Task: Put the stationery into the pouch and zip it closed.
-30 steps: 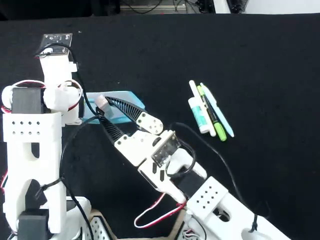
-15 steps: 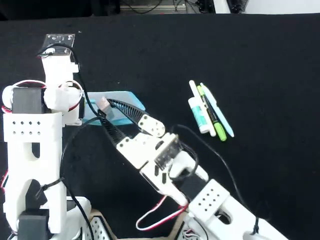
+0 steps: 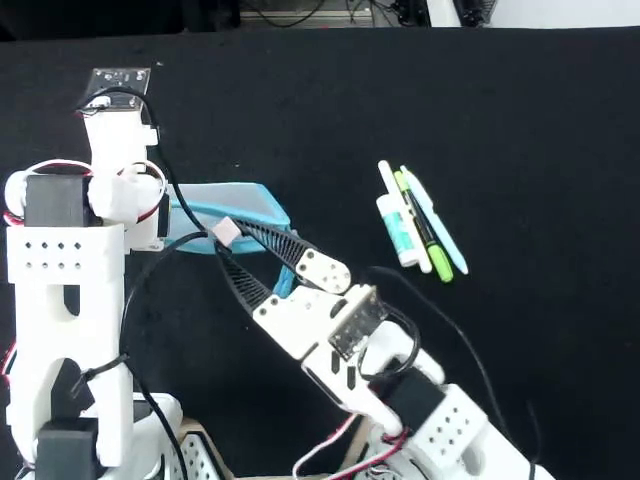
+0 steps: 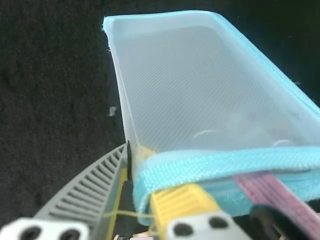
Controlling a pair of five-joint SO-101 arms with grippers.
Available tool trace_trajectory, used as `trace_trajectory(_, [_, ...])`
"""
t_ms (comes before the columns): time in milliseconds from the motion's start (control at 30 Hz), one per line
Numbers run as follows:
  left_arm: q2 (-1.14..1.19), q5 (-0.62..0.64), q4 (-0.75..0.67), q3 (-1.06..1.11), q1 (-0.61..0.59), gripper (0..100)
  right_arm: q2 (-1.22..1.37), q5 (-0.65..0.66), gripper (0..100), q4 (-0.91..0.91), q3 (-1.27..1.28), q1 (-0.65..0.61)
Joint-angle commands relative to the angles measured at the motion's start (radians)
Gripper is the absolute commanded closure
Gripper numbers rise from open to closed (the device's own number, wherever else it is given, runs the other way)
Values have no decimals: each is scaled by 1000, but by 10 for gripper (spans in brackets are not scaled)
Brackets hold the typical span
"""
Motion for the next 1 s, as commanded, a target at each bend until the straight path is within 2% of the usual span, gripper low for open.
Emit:
trace_trajectory(0, [-3, -8, 2, -67, 10, 970, -35, -6, 985, 242, -105, -3])
trace_trajectory(433, [-3, -8, 9, -67, 10, 970, -7, -8, 987, 276, -127, -8])
trace_trajectory(733, [-3, -8, 9, -67, 10, 970, 355, -9, 987, 327, -361, -11])
trace_trajectory(833, [-3, -8, 9, -67, 10, 970, 418, -9, 987, 321, -390, -11])
trace_trajectory(967, [-3, -8, 9, -67, 10, 970, 438, -8, 987, 325, -383, -71])
